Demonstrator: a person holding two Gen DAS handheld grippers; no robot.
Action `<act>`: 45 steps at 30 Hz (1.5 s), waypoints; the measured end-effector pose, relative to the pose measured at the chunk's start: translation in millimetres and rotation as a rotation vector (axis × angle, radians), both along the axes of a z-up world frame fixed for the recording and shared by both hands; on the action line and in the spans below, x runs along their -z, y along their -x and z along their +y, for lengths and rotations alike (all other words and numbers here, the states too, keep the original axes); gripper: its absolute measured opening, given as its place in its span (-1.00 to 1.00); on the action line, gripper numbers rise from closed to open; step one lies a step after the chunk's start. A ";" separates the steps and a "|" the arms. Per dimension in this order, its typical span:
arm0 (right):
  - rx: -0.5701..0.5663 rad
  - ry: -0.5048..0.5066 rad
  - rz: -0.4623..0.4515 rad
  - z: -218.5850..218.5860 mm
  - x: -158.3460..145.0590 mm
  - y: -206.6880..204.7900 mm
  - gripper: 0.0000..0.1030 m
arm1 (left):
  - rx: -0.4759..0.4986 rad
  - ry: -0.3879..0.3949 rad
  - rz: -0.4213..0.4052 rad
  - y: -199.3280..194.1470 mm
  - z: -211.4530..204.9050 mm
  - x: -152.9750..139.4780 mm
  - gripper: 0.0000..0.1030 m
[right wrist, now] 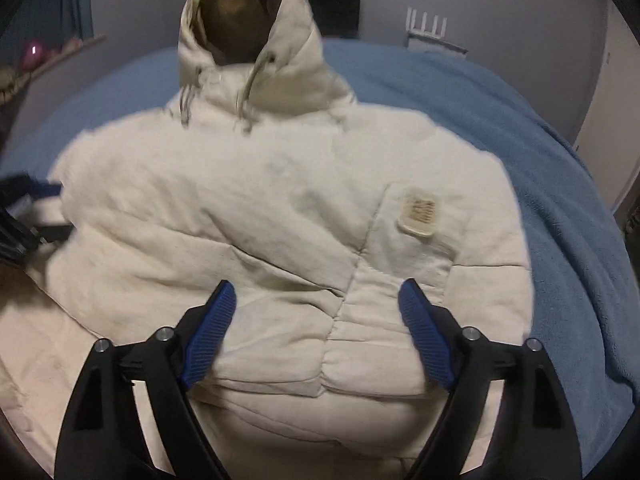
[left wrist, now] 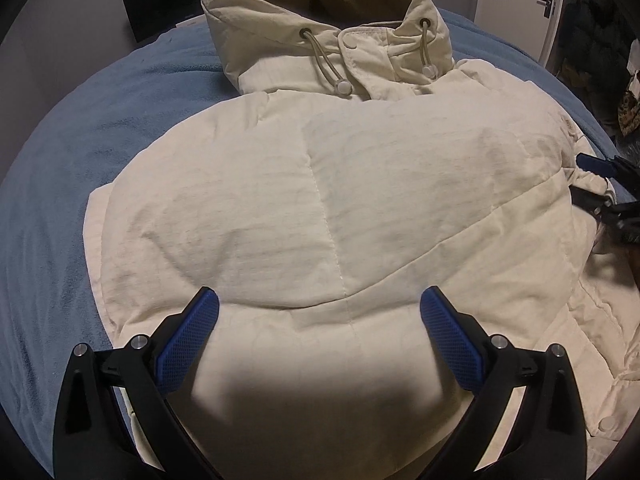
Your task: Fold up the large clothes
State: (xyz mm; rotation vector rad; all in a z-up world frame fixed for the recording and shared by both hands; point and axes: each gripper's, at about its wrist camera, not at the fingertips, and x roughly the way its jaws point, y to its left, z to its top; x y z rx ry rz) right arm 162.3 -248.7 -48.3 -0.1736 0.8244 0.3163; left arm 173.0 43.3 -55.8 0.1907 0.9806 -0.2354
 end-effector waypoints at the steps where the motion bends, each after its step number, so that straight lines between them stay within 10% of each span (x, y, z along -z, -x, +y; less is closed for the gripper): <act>1: -0.002 0.006 -0.001 0.8 -1.5 0.1 0.62 | -0.004 0.001 -0.003 0.1 0.5 1.6 0.90; 7: 0.020 -0.126 0.013 -11.8 -40.0 -5.6 0.62 | -0.002 0.010 0.042 -0.8 3.2 -8.9 0.87; 11: 0.013 -0.208 0.010 -5.0 -72.9 -33.7 0.70 | -0.056 0.153 -0.077 -2.4 19.1 -50.2 0.87; 25: 0.107 -0.306 -0.050 73.1 -115.4 -216.2 0.68 | -0.186 0.156 -0.111 -86.3 49.8 -86.1 0.87; 28: 0.069 -0.251 -0.091 90.4 -115.3 -221.4 0.15 | -0.177 0.164 -0.109 -90.8 53.4 -85.3 0.87; 30: 0.039 -0.184 -0.117 98.4 -110.9 -217.9 -0.63 | -0.184 0.169 -0.125 -92.9 57.0 -85.1 0.87; 37: -0.033 -0.195 -0.281 84.4 -110.2 -150.4 -0.85 | -0.235 0.181 -0.270 -101.5 66.6 -92.3 0.87; 45: -0.144 -0.169 -0.272 78.4 -85.4 -87.0 -0.85 | -0.208 0.067 -0.380 -112.9 55.2 -90.1 0.78</act>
